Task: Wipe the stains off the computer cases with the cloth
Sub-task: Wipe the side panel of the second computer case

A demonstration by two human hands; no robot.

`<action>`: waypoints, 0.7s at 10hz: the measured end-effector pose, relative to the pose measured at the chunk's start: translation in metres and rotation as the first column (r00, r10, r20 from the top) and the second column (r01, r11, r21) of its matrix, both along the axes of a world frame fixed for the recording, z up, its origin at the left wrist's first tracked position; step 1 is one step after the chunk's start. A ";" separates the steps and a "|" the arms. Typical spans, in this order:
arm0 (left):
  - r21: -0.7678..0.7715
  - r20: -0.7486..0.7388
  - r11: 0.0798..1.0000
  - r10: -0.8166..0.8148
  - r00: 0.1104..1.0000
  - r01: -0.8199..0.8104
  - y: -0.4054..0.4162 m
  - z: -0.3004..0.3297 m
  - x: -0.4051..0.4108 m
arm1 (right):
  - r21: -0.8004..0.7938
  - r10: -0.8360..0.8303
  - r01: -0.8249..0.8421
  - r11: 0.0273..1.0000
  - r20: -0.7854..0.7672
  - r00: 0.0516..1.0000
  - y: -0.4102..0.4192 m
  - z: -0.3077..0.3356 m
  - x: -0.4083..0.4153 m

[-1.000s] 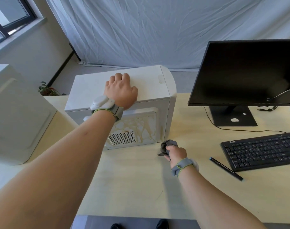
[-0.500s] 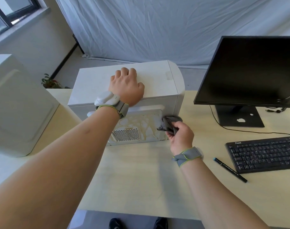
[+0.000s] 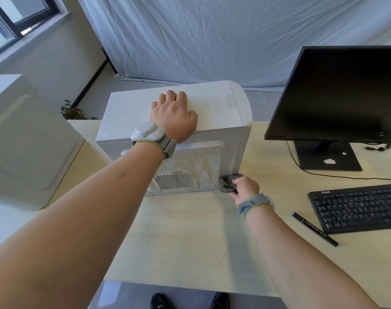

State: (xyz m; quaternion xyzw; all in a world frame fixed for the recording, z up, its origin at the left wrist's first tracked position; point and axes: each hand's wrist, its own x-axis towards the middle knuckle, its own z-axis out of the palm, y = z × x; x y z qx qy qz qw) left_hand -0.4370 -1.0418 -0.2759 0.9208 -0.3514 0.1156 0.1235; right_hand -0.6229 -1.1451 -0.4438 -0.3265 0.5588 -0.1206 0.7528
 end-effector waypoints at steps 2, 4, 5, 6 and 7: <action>-0.013 0.003 1.000 -0.004 1.000 0.004 -0.001 0.000 0.000 | -0.004 -0.289 0.311 0.950 0.354 0.889 -0.019 0.044 0.004; -0.005 0.006 1.000 0.003 1.000 -0.003 0.001 -0.001 0.002 | -0.126 -0.050 0.028 0.992 -0.172 0.984 -0.038 -0.019 -0.009; -0.013 0.011 1.000 0.003 1.000 -0.003 -0.001 0.000 0.000 | -0.044 0.281 -0.337 0.941 -0.455 0.845 -0.038 -0.064 -0.015; -0.009 0.010 1.000 0.001 1.000 0.000 -0.001 0.001 0.001 | -0.335 0.456 -0.713 0.616 -0.586 0.670 -0.021 -0.060 -0.003; 0.002 -0.001 1.000 0.000 1.000 0.000 -0.001 0.001 0.001 | -0.009 -0.089 0.089 0.996 -0.019 0.996 -0.020 -0.026 0.011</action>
